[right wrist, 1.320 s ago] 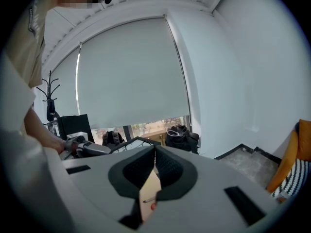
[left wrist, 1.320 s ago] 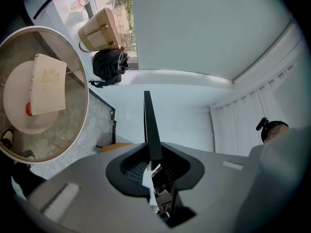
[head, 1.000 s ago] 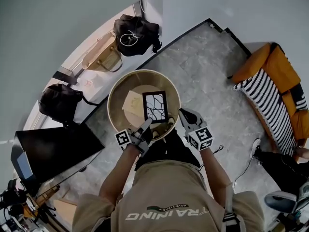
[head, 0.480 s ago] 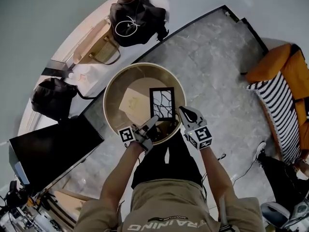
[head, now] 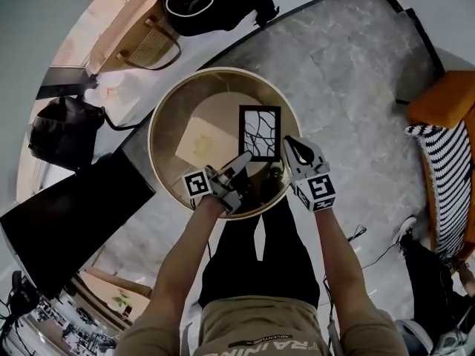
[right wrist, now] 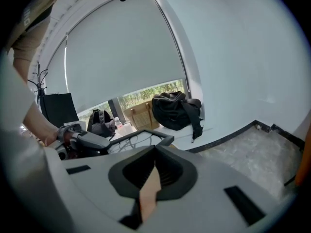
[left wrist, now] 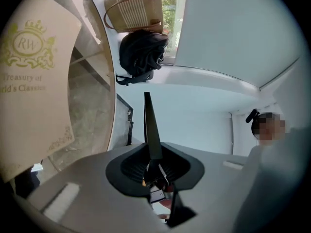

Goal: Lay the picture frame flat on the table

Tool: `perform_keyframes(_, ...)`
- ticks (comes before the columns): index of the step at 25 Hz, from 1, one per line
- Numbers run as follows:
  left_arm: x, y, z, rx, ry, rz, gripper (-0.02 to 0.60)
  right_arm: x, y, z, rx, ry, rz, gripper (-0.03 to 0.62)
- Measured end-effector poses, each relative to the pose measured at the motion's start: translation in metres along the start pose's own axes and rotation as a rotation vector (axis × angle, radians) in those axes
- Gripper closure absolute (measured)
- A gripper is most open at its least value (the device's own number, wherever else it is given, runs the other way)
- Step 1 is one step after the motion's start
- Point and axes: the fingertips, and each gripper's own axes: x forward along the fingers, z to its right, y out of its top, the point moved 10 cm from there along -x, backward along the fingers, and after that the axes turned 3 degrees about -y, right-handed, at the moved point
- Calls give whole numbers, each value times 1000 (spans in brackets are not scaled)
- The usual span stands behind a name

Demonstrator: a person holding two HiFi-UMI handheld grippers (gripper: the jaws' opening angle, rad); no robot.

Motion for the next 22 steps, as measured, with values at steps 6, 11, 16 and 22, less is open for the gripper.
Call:
perform_keyframes(6, 6, 26, -41, -25, 48, 58, 509, 38, -28, 20, 19, 17, -36, 586)
perform_keyframes(11, 9, 36, -63, -67, 70, 91, 509, 55, -41, 28, 46, 23, -71, 586)
perform_keyframes(16, 22, 42, -77, -90, 87, 113, 509, 63, -42, 36, 53, 47, -83, 586)
perform_keyframes(22, 28, 43, -90, -107, 118, 125, 509, 64, -51, 42, 85, 41, -101, 586)
